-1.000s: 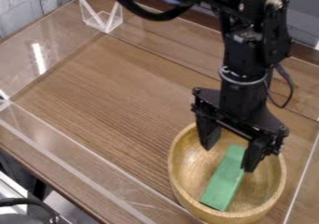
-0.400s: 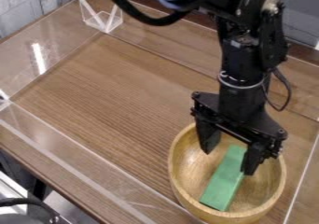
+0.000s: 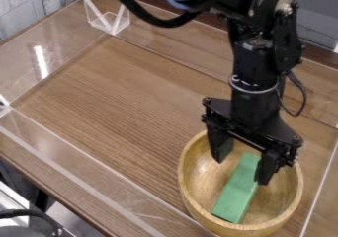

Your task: Remove the green block from inside the brown bowl and put it on the table

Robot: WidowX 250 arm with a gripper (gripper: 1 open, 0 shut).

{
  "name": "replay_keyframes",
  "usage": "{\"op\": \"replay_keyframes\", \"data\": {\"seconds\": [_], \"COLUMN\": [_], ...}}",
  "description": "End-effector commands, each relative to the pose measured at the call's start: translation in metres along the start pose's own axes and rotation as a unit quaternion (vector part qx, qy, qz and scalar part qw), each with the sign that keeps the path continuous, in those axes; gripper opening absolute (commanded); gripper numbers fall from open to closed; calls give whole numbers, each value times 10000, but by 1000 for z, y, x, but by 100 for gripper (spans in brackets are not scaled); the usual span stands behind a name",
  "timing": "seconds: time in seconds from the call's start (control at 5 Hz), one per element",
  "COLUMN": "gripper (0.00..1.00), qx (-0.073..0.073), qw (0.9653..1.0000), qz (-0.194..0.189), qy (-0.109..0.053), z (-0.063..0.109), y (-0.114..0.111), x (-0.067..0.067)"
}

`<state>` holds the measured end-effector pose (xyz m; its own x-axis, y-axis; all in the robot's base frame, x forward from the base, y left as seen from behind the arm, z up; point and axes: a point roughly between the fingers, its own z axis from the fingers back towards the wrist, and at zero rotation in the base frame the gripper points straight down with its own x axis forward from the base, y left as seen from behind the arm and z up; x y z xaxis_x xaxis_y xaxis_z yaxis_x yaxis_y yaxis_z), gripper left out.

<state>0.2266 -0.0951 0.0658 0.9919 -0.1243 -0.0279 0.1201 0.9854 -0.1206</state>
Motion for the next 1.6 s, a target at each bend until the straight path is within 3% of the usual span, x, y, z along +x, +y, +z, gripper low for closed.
{"op": "replay_keyframes", "data": {"seconds": [0.0,0.4,1.4], "gripper": [100,100,100], "qx": [-65,-107,-120], "qw": [9999,9999,9998], "qz": [22,16,-39], "qy": [-148,-134,-167], "z": [6,4,-32], "y": [0,0,4], "x": [5,6,6]}}
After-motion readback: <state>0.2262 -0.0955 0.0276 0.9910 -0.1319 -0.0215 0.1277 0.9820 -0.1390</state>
